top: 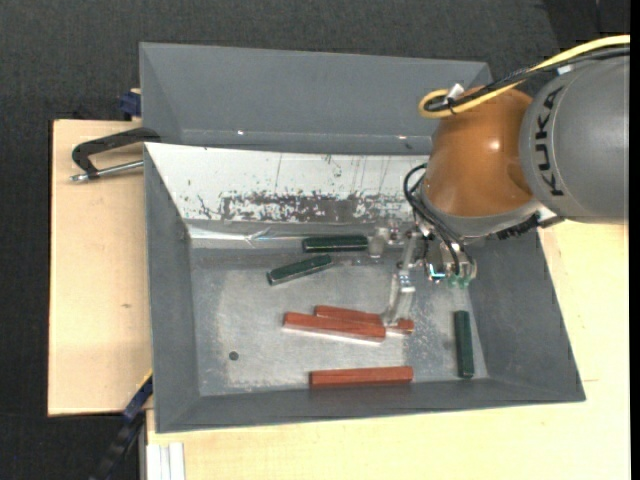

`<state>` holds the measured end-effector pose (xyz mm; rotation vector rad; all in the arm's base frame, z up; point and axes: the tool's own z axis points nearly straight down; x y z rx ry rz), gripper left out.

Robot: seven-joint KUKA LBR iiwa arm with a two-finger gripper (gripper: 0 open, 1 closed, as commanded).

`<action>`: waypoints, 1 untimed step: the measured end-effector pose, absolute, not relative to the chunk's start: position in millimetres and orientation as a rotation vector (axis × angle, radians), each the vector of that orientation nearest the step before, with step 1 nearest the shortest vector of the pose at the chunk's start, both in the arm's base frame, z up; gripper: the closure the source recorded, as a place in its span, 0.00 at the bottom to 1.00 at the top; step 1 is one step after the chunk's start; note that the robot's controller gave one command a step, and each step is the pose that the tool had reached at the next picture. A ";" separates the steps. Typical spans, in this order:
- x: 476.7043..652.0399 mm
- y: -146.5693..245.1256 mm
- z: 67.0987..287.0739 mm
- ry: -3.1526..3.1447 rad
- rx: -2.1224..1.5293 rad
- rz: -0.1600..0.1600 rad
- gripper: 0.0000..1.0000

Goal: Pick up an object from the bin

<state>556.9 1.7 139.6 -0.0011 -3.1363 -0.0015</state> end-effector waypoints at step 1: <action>557.3 1.7 141.6 -3.139 -0.001 -0.002 0.00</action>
Offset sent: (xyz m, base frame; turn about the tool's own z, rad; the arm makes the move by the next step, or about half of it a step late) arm -0.0221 0.0363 0.0041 -0.2714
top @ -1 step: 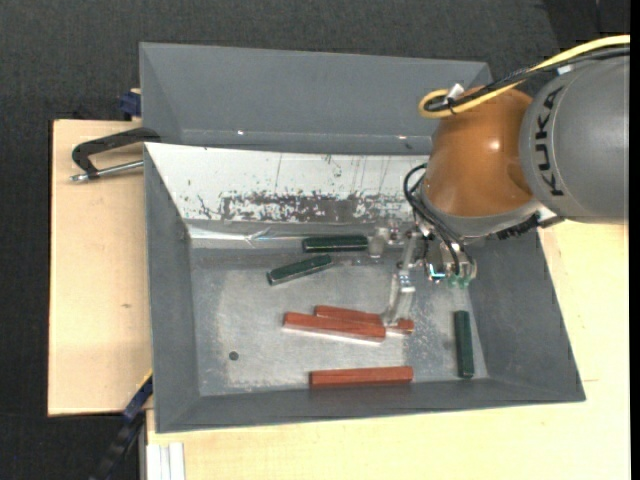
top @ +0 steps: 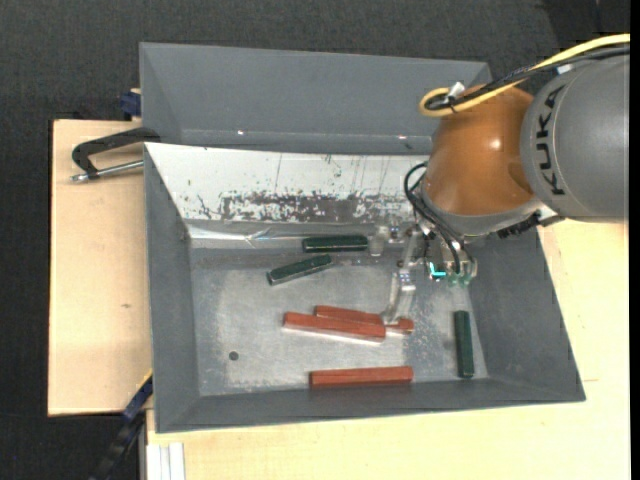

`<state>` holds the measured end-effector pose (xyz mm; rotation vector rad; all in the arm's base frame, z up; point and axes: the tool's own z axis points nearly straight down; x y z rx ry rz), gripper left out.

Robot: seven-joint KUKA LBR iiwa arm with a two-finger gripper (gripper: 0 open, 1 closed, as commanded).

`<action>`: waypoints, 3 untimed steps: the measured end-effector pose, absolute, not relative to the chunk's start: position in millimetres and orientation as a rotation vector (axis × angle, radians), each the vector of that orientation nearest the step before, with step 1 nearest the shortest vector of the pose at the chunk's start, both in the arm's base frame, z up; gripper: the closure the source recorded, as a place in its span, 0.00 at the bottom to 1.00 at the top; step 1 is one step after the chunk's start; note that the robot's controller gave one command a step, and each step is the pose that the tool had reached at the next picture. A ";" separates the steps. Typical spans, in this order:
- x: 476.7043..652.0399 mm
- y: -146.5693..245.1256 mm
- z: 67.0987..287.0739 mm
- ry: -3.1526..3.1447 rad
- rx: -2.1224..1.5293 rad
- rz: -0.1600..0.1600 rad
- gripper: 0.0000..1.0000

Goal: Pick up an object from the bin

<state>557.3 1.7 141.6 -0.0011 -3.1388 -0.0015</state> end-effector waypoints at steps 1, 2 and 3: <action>550.7 13.5 144.5 -3.141 0.154 0.001 0.00; 518.7 -1.3 103.6 -3.130 0.369 -0.004 0.00; 513.1 23.8 71.1 -3.133 0.252 -0.004 1.00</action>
Offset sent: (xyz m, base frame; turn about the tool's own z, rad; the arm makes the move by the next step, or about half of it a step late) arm -0.0610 -0.0288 -0.0694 -0.2448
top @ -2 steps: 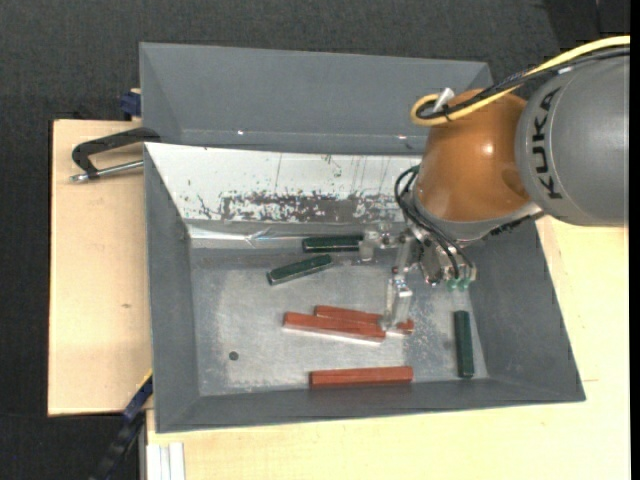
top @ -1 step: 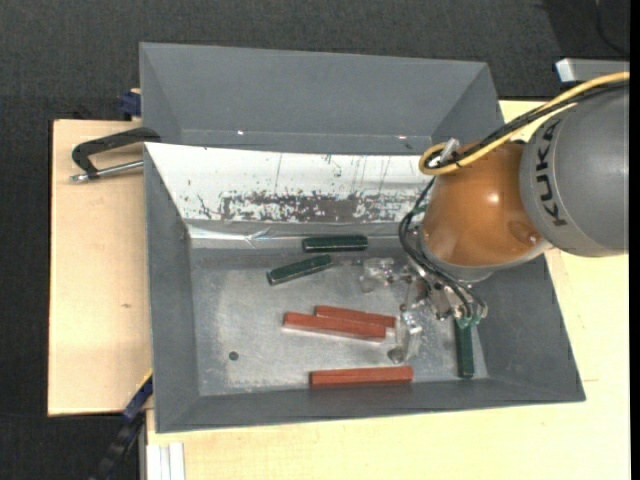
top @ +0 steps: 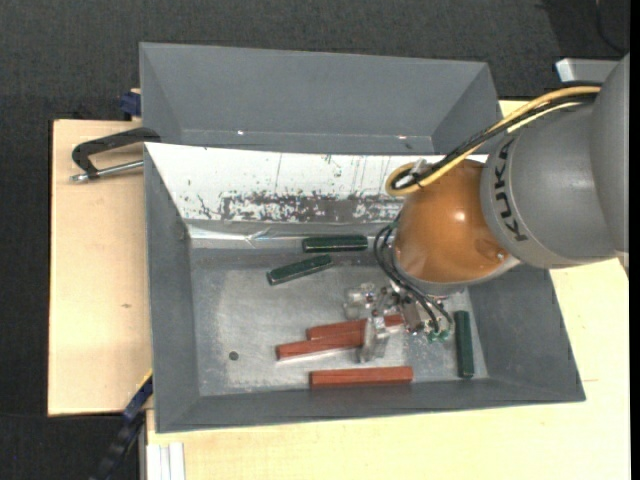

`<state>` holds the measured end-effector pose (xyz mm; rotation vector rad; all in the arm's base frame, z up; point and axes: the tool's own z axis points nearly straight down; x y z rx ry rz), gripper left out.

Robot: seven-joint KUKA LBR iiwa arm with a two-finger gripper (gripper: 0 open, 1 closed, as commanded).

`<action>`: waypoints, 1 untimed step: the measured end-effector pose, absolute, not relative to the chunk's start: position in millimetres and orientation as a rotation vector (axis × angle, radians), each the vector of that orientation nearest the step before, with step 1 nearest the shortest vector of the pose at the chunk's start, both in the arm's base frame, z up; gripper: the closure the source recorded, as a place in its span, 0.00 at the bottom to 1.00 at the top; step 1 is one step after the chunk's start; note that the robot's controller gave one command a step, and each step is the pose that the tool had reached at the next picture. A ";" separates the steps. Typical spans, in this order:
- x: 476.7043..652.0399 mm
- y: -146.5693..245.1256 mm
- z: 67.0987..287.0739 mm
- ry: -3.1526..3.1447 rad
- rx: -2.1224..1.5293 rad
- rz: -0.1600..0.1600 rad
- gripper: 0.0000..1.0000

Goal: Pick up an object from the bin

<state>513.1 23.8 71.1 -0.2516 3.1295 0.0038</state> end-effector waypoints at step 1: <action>513.1 23.8 71.1 3.129 -0.252 0.004 1.00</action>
Offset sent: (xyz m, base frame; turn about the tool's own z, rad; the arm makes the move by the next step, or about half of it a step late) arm 0.0188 0.0157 0.1704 0.0641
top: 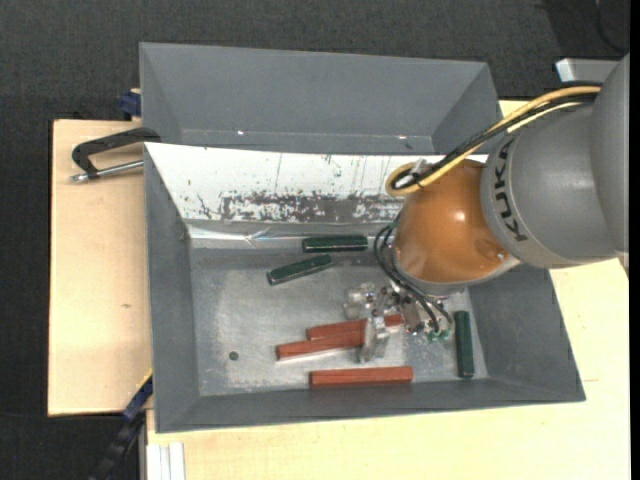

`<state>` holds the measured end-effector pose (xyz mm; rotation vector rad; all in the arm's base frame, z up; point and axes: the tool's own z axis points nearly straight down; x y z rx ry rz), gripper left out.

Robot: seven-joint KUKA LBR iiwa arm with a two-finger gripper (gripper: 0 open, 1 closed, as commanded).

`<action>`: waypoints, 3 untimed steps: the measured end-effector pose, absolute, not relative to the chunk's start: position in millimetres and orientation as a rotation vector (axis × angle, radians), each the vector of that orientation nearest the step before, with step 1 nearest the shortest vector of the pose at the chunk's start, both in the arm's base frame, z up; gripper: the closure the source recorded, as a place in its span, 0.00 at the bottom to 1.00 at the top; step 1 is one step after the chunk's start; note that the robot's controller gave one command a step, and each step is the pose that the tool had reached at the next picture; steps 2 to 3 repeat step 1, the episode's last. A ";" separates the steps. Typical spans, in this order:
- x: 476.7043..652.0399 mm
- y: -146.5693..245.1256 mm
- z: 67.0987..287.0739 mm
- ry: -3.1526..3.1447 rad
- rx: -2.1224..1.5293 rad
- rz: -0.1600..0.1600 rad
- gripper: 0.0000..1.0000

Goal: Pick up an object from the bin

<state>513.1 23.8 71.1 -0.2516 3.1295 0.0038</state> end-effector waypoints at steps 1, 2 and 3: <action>534.1 40.7 244.6 3.129 -0.153 0.002 1.00; 534.1 40.7 244.6 3.129 -0.153 0.002 1.00; 534.1 40.7 244.6 3.129 -0.153 0.002 1.00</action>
Offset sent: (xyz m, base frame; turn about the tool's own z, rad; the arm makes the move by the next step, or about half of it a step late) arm 0.0000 0.0000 0.0000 0.0000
